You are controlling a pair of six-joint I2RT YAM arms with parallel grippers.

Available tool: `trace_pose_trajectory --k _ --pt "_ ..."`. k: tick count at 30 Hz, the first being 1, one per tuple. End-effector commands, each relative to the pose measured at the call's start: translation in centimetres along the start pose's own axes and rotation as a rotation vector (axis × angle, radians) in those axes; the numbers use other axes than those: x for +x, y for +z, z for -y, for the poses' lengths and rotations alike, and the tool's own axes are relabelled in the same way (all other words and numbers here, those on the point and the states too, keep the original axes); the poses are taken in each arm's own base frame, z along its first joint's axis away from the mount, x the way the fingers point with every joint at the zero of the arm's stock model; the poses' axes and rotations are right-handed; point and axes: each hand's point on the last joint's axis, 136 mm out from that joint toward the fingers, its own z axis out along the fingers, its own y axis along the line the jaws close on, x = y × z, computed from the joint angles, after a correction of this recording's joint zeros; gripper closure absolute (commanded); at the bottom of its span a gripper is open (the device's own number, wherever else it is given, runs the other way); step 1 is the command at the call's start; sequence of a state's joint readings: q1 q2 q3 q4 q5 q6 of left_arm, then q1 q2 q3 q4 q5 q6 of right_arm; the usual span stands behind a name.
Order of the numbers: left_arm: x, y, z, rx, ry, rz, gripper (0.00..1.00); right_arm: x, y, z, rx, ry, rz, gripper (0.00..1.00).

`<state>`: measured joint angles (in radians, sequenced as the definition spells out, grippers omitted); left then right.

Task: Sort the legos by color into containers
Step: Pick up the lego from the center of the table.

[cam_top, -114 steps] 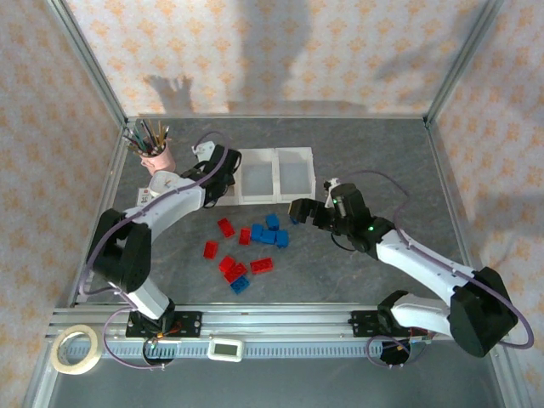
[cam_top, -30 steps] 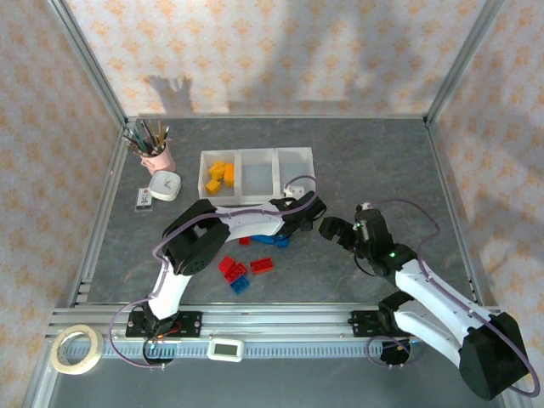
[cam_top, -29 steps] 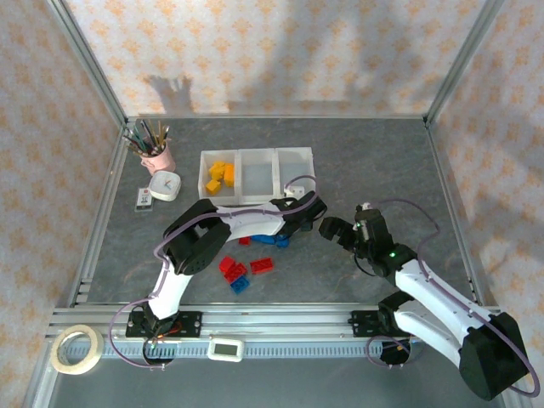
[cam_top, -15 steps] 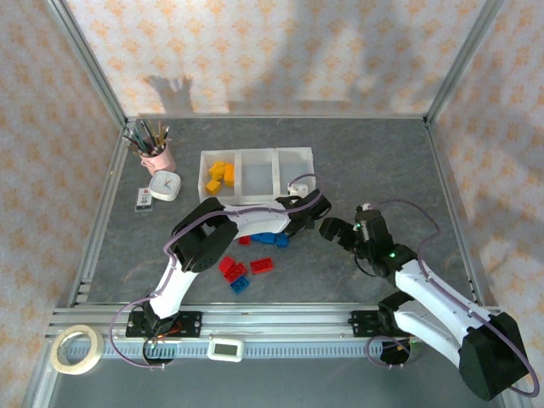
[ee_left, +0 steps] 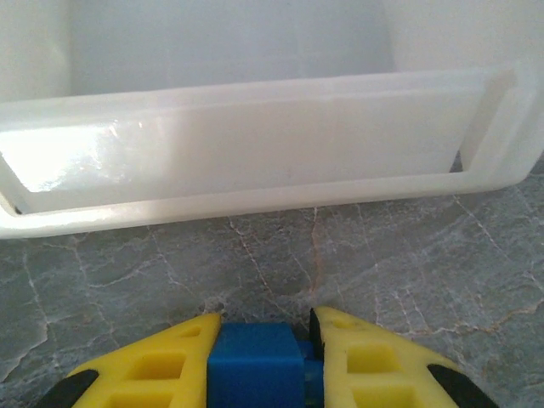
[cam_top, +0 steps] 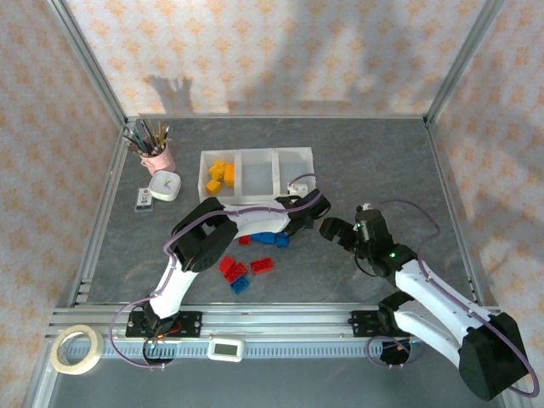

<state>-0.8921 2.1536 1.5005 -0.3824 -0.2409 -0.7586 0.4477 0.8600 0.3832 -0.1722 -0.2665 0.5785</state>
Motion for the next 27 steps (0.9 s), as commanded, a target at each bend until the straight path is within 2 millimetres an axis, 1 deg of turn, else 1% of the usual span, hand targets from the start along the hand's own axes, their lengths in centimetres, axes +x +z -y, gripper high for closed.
trace_pose_trajectory --k 1,5,7,8,13,14,16,18,20,23,25,27 --pt "-1.5 -2.6 1.3 0.092 -0.008 0.025 0.86 -0.6 -0.5 -0.6 -0.012 -0.025 0.011 0.00" --pt "-2.2 -5.4 1.6 0.159 0.004 0.042 0.89 -1.1 -0.9 -1.7 -0.042 -0.048 0.007 0.00" --pt "-2.3 -6.9 1.2 0.186 0.011 0.050 0.89 -1.4 -1.1 -2.5 -0.065 -0.067 0.005 0.00" --pt "-2.9 -8.2 0.9 0.200 0.006 0.068 0.89 -1.6 -1.2 -2.9 -0.074 -0.074 0.008 0.00" --pt "-4.7 -12.2 -1.4 0.204 0.010 0.147 0.90 -2.5 -1.4 -5.1 -0.142 -0.097 0.006 0.00" --pt "-5.0 -12.9 -1.8 0.201 0.010 0.164 0.90 -2.7 -1.3 -5.5 -0.154 -0.097 0.003 0.00" --pt "-6.3 -13.9 -3.3 0.184 -0.006 0.198 0.90 -2.9 -1.0 -6.3 -0.175 -0.105 0.001 0.00" --pt "-7.6 -14.4 -4.7 0.174 -0.030 0.222 0.90 -3.1 -0.6 -7.2 -0.190 -0.113 -0.001 0.00" --pt "-8.9 -14.5 -6.4 0.149 -0.057 0.240 0.90 -3.1 -0.3 -8.0 -0.202 -0.122 -0.008 0.00" --pt "-10.8 -13.8 -9.1 0.105 -0.101 0.256 0.90 -2.9 0.3 -9.3 -0.227 -0.132 -0.011 0.00" --pt "-12.0 -13.3 -10.4 0.082 -0.133 0.270 0.90 -2.7 0.6 -9.9 -0.237 -0.131 -0.017 0.00" --pt "-13.3 -12.5 -11.7 0.047 -0.127 0.282 0.90 -2.7 0.9 -10.3 -0.243 -0.128 -0.018 0.00"
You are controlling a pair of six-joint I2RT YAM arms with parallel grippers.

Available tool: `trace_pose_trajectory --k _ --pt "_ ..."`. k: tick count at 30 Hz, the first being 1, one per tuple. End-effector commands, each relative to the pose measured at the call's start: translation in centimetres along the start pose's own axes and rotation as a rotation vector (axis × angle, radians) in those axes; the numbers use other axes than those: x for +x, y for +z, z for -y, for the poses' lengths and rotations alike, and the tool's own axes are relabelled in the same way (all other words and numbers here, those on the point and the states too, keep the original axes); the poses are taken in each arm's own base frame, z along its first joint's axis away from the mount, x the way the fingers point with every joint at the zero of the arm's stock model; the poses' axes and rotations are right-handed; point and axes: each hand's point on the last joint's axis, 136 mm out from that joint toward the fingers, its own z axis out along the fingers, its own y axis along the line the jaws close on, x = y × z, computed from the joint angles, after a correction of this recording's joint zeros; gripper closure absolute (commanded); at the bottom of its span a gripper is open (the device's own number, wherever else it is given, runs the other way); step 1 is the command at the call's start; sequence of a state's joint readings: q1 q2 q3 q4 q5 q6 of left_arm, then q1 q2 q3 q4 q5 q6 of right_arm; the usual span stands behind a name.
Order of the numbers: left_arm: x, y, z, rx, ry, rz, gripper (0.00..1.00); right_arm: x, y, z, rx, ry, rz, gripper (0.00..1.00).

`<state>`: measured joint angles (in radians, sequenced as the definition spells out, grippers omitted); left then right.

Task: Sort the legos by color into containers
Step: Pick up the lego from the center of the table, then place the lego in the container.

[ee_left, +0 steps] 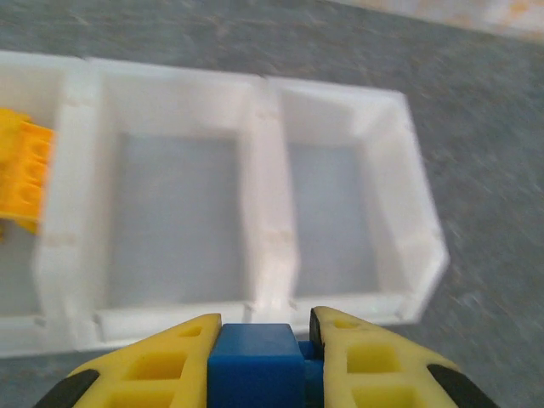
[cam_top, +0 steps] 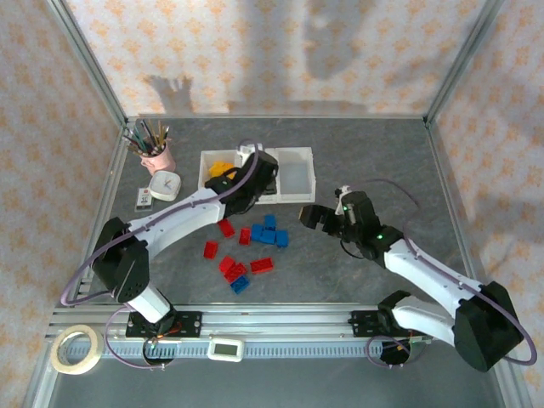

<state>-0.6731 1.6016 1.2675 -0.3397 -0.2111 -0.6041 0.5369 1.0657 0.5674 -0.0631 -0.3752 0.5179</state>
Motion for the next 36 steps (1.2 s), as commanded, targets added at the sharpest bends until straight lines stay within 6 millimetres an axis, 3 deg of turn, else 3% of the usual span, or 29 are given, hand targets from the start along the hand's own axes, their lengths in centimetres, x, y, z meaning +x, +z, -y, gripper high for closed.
trace_pose_trajectory --k 1,6,9,17,21,24,28,33,36 --pt "-1.7 1.2 -2.0 -0.071 0.025 0.030 0.90 -1.7 0.1 -2.1 -0.057 -0.005 0.053 0.00" --pt "-3.5 4.5 -4.6 -0.162 0.006 0.022 0.90 -1.7 0.6 -1.7 -0.040 0.000 0.059 0.00" --pt "-4.0 6.5 -4.9 -0.170 0.003 0.007 0.90 -1.8 0.7 -1.5 -0.029 -0.002 0.061 0.00" --pt "-1.9 12.3 -5.6 -0.234 0.037 -0.082 0.89 -2.0 0.6 -1.2 -0.005 -0.010 0.071 0.00" --pt "-1.4 13.4 -5.6 -0.244 0.049 -0.100 0.76 -2.2 0.6 -1.3 -0.001 -0.018 0.069 0.00" --pt "-1.5 13.2 -5.5 -0.239 0.054 -0.110 0.61 -2.4 0.6 -1.3 0.010 -0.024 0.070 0.00" --pt "-2.4 11.8 -4.9 -0.209 0.050 -0.099 0.53 -2.6 0.4 -1.3 0.016 -0.031 0.079 0.00" --pt "-2.6 8.9 -4.0 -0.140 0.030 -0.100 0.52 -2.7 -0.1 -1.1 0.040 -0.036 0.077 0.00" --pt "-2.2 5.5 -2.8 -0.071 0.020 -0.082 0.50 -2.2 -0.7 -0.5 0.058 -0.035 0.071 0.00"
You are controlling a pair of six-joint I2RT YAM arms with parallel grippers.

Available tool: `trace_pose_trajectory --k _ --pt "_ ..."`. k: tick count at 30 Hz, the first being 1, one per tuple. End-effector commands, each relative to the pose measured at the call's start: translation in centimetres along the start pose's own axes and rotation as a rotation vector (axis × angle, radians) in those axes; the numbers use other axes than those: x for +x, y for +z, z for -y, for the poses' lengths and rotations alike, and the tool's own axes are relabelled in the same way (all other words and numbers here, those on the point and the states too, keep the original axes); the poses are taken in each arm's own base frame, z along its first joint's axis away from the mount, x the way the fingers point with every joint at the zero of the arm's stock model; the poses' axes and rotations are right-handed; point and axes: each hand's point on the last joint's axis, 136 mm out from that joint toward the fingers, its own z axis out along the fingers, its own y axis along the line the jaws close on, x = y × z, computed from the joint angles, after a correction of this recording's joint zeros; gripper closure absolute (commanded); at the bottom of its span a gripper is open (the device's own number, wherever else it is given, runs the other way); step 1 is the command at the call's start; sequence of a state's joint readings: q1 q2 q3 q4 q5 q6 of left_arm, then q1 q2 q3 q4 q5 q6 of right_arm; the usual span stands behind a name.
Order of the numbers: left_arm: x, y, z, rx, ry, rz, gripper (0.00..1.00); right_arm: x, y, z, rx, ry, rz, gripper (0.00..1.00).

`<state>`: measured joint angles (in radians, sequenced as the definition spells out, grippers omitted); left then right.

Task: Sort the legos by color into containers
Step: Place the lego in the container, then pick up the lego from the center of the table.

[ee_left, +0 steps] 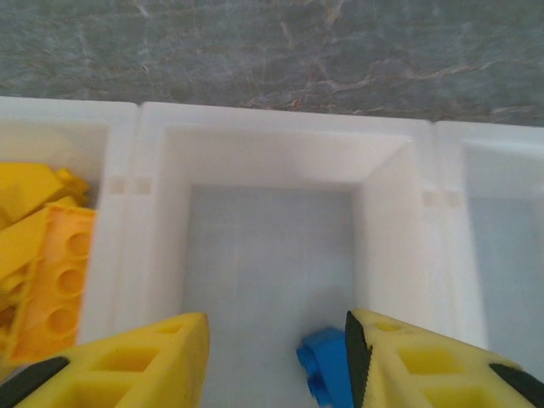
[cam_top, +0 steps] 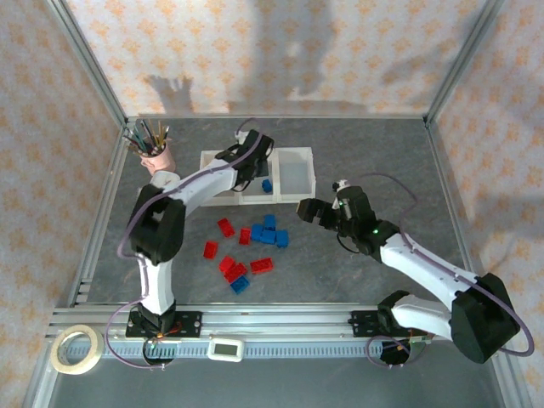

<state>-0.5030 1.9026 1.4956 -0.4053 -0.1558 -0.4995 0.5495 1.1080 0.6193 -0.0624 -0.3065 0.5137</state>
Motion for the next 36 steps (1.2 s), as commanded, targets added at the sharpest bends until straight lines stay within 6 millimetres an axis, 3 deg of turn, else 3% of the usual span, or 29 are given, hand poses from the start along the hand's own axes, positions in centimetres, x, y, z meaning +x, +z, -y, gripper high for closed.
trace_pose_trajectory --k 1,7,11,18,25,36 --pt "0.3 -4.6 1.3 0.093 -0.005 0.028 0.50 -0.2 -1.3 0.2 0.025 -0.018 0.019 0.00" --pt "5.9 -8.8 1.9 0.145 -0.022 -0.021 0.48 2.3 -2.0 2.0 0.050 0.015 -0.031 0.00" --pt "10.2 -11.1 3.4 0.213 -0.052 -0.062 0.47 3.8 -2.3 3.1 0.064 0.041 -0.060 0.00" --pt "16.6 -12.7 5.7 0.274 -0.090 -0.144 0.45 5.0 -2.7 4.5 0.090 0.065 -0.065 0.00" --pt "20.7 -11.3 6.3 0.248 -0.093 -0.202 0.42 5.2 -2.6 5.5 0.110 0.090 -0.064 0.00" --pt "23.0 -8.5 6.5 0.187 -0.081 -0.222 0.37 5.2 -2.5 6.6 0.124 0.106 -0.062 0.00"
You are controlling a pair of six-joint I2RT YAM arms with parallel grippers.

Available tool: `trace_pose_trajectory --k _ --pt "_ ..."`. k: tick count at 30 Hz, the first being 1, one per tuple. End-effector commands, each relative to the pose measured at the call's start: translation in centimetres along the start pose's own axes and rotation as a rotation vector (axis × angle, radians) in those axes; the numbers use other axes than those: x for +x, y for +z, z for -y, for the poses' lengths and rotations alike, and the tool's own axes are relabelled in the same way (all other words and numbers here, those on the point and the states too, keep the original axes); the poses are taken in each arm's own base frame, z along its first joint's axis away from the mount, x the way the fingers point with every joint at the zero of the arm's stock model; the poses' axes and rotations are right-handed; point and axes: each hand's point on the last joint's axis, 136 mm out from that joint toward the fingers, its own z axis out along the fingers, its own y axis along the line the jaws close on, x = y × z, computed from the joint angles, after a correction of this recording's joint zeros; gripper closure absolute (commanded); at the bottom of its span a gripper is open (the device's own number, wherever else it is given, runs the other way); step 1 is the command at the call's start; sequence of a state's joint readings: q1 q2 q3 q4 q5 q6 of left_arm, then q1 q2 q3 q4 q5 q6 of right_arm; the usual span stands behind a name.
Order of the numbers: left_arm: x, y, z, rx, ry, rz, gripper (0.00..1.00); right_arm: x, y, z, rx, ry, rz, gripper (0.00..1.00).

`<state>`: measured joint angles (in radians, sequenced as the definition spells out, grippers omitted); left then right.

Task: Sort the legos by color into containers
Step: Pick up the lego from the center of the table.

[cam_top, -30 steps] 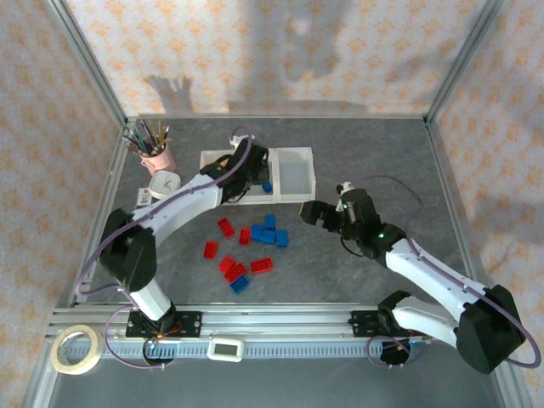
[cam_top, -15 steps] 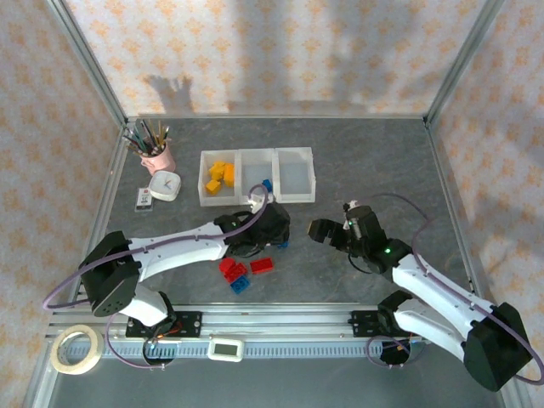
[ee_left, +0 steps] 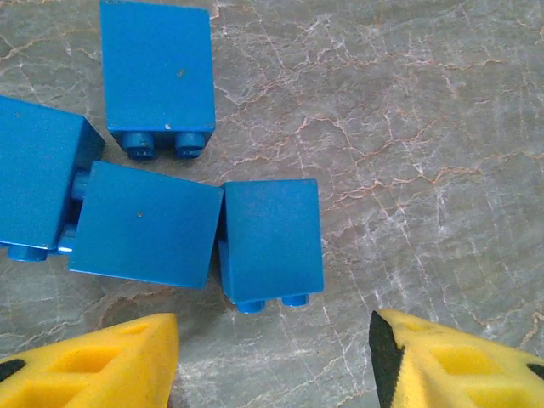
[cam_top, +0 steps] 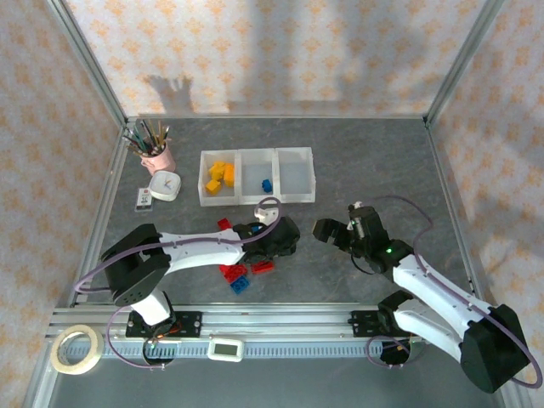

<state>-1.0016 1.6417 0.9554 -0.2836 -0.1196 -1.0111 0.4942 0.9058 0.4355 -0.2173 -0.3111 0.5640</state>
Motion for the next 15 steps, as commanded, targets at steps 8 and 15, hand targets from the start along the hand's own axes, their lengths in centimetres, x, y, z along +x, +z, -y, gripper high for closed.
trace_pose_trajectory --k 8,15 --pt "-0.2 2.4 0.9 -0.040 0.017 0.031 0.35 -0.2 0.1 0.8 0.008 0.010 0.015 0.00" --pt "-1.4 3.8 1.2 -0.102 0.050 0.085 0.35 -0.2 0.2 1.1 0.018 0.008 0.015 0.00"
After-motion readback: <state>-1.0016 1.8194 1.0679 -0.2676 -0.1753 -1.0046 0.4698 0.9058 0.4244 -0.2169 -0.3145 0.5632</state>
